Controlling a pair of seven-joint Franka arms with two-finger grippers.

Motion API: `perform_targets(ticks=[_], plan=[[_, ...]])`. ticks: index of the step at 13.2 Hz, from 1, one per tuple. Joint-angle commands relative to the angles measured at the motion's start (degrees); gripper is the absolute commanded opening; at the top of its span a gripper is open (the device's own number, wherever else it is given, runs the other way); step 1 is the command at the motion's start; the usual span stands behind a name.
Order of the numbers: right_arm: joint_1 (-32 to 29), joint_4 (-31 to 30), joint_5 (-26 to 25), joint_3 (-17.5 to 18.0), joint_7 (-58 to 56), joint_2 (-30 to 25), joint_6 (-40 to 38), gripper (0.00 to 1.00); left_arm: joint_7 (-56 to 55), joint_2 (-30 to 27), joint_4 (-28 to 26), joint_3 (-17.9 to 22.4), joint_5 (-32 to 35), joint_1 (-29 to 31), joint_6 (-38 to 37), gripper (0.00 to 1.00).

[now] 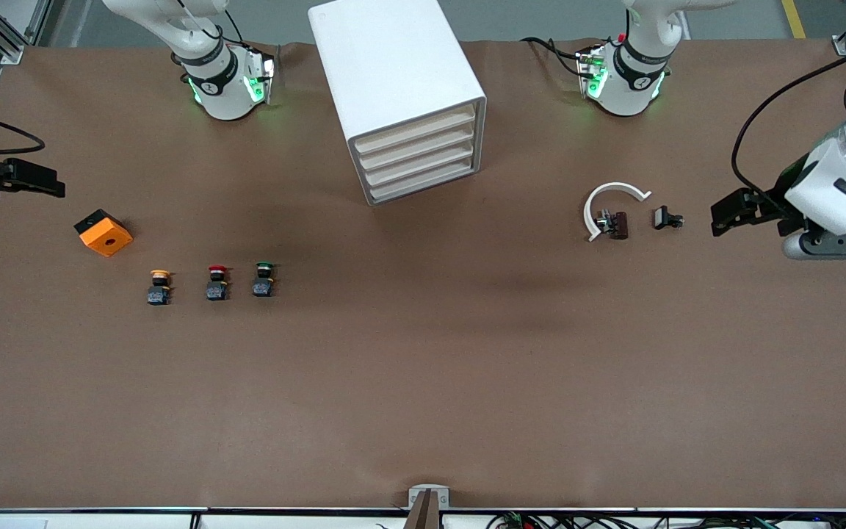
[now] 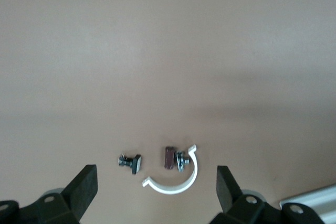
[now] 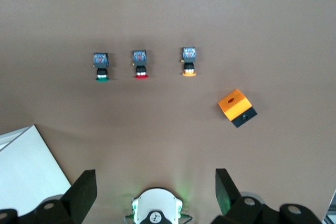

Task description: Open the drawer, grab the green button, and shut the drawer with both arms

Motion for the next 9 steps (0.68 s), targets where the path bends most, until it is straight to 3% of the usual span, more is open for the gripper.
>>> perform_targets(ticks=[1, 5, 9], plan=[[-0.85, -3.23, 0.72, 0.62, -0.34, -4.61, 1.81, 1.0, 0.97, -3.7, -2.24, -0.16, 0.79, -0.04, -2.32, 1.0], [-0.94, -7.29, 0.98, 0.62, -0.16, -7.53, 2.43, 1.0, 1.41, -10.2, -8.58, 5.19, 0.18, -5.48, -1.0, 1.0], [-1.02, -13.25, 1.07, 0.45, 0.02, -12.17, 6.54, 1.0, 1.24, -12.84, -10.07, 5.37, 0.0, -4.08, -3.35, 1.0]])
